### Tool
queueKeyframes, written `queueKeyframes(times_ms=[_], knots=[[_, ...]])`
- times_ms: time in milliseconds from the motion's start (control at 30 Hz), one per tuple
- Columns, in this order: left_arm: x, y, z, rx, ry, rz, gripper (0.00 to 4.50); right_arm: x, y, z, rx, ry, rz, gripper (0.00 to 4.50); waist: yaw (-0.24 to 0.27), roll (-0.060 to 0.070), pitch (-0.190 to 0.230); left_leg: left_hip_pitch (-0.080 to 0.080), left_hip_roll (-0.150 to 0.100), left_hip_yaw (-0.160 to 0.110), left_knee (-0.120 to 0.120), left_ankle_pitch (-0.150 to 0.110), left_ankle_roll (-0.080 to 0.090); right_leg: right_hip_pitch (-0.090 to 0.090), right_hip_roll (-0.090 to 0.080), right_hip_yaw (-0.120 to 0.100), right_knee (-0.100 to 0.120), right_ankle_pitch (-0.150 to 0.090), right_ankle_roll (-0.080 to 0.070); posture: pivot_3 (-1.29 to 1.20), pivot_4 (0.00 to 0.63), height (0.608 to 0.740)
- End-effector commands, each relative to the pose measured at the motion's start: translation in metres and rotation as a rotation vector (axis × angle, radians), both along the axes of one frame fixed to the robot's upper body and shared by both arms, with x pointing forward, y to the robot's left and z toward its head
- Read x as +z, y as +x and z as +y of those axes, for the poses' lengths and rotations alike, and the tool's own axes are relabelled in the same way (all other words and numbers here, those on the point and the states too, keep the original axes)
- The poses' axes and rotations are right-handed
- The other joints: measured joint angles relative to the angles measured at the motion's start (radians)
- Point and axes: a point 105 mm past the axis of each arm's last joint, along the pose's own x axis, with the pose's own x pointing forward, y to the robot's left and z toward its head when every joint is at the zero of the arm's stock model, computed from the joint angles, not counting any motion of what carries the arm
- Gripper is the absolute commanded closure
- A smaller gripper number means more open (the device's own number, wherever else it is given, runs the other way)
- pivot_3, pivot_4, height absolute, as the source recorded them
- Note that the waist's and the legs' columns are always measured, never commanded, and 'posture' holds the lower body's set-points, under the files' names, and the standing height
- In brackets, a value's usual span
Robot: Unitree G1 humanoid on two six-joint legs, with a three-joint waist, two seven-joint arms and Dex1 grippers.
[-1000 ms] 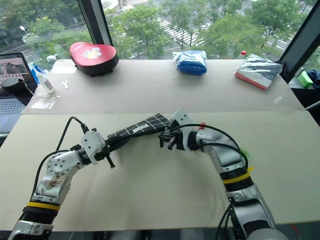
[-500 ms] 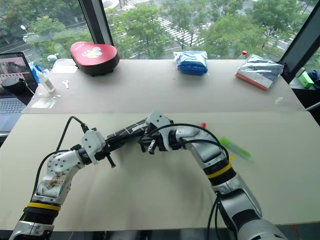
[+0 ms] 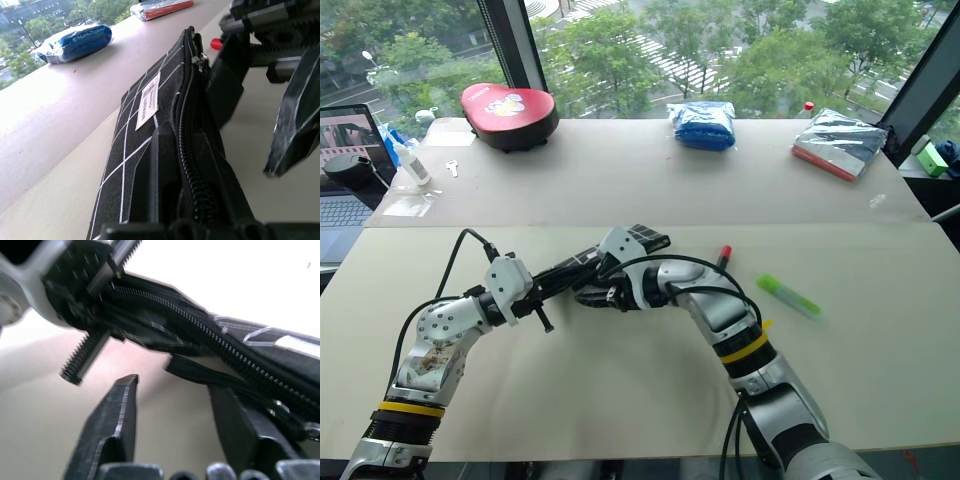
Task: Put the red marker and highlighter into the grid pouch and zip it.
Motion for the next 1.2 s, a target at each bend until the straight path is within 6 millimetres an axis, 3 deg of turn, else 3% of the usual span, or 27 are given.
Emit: queueKeyframes(times_ms=[33, 100, 200, 267, 400, 467, 533, 733, 1000, 1200], knots=[[0.009, -0.004, -0.007, -0.026, -0.006, -0.037, 4.5, 0.022, -0.009, -0.028, -0.017, 0.072, 0.005, 0.46, 0.001, 0.0, 0.0, 0.0, 0.0, 0.0, 0.0, 0.0, 0.0, 0.0, 0.0, 0.0, 0.0, 0.0, 0.0, 0.0, 0.15, 0.74], [0.009, -0.004, -0.008, -0.027, -0.009, -0.037, 4.5, 0.031, -0.03, -0.049, 0.047, 0.093, 0.013, 0.03, 0.002, 0.0, 0.0, 0.0, 0.0, 0.0, 0.0, -0.001, 0.002, 0.0, 0.0, 0.0, -0.001, 0.0, 0.0, 0.0, 0.15, 0.74], [0.008, -0.004, -0.009, -0.03, -0.015, -0.035, 4.5, 0.034, -0.067, -0.087, 0.122, 0.034, -0.003, 0.03, 0.009, 0.0, 0.0, -0.001, 0.0, -0.001, 0.0, -0.003, 0.005, 0.001, 0.0, -0.002, -0.003, 0.0, 0.0, 0.0, 0.15, 0.74], [0.008, -0.005, -0.01, -0.035, -0.024, -0.033, 4.5, 0.034, -0.071, -0.12, 0.043, -0.053, -0.042, 0.03, 0.012, 0.0, 0.0, -0.002, 0.001, -0.002, 0.0, -0.004, 0.007, 0.002, 0.0, -0.003, -0.006, 0.0, 0.0, 0.0, 0.15, 0.74], [0.007, -0.006, -0.013, -0.052, -0.036, -0.028, 4.5, 0.053, -0.033, -0.197, -0.327, -0.174, -0.216, 0.03, 0.009, 0.0, 0.0, -0.001, 0.001, 0.002, 0.002, -0.005, 0.008, 0.003, 0.0, -0.001, -0.01, 0.0, 0.0, 0.0, 0.15, 0.74], [0.006, -0.006, -0.015, -0.062, -0.038, -0.024, 4.5, 0.048, -0.017, -0.235, -0.484, -0.304, -0.259, 0.03, 0.01, -0.001, 0.0, 0.002, 0.001, 0.002, 0.002, -0.005, 0.009, 0.006, 0.0, 0.0, -0.01, 0.0, 0.0, 0.0, 0.15, 0.74], [0.006, -0.005, -0.017, -0.07, -0.038, -0.022, 4.5, 0.037, -0.014, -0.258, -0.54, -0.4, -0.26, 0.03, 0.013, -0.001, 0.0, 0.004, 0.002, 0.002, 0.002, -0.005, 0.008, 0.007, 0.0, -0.001, -0.009, 0.0, 0.0, 0.0, 0.15, 0.74], [0.006, -0.003, -0.019, -0.08, -0.04, -0.023, 4.5, 0.002, -0.02, -0.275, -0.548, -0.425, -0.161, 0.03, 0.018, -0.001, 0.0, 0.004, 0.001, 0.002, 0.002, -0.004, 0.008, 0.007, 0.0, 0.0, -0.01, 0.001, 0.0, 0.0, 0.15, 0.74], [0.006, -0.003, -0.018, -0.084, -0.038, -0.023, 4.5, -0.016, -0.012, -0.307, -0.665, -0.427, -0.111, 0.03, 0.021, -0.001, 0.0, 0.004, 0.003, 0.003, 0.002, -0.005, 0.008, 0.007, 0.0, 0.001, -0.01, 0.001, 0.0, 0.0, 0.15, 0.74], [0.009, 0.0, -0.017, -0.087, -0.037, -0.029, 4.5, -0.041, -0.012, -0.309, -0.654, -0.426, -0.005, 0.03, 0.021, -0.001, 0.0, 0.004, 0.003, 0.003, 0.002, -0.005, 0.008, 0.007, 0.0, 0.001, -0.01, 0.001, 0.0, 0.0, 0.15, 0.74]])
